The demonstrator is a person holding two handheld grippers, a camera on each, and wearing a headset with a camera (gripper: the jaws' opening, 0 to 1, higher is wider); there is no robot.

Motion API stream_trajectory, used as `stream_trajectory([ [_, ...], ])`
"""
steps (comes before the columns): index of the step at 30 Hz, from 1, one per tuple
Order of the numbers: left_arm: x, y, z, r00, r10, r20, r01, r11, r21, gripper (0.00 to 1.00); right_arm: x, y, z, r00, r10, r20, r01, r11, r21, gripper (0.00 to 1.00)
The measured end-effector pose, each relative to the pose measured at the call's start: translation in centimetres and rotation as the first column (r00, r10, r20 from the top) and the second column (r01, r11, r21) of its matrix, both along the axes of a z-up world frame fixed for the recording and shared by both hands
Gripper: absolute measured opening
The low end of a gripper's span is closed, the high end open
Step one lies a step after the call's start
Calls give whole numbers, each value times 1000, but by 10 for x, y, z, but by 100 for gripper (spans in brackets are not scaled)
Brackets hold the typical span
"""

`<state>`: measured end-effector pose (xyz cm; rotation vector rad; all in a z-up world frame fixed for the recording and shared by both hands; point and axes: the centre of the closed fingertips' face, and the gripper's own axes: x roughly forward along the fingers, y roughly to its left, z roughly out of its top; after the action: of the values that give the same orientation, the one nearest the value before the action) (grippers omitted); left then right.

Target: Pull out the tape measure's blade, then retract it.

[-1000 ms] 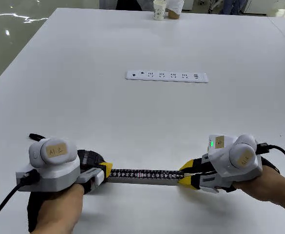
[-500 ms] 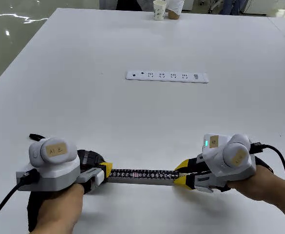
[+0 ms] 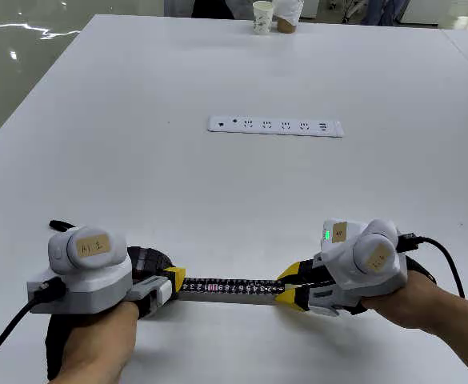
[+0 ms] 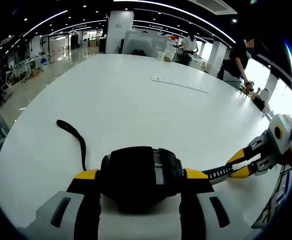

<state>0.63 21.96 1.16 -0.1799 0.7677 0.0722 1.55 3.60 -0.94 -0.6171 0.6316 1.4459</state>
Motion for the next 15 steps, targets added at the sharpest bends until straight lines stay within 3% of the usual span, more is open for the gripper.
stream_trajectory([
  [15, 0, 0, 0, 1000, 1, -4, -1, 1000, -6, 59, -1, 12, -1, 1000, 4, -2, -4, 1000, 8, 10],
])
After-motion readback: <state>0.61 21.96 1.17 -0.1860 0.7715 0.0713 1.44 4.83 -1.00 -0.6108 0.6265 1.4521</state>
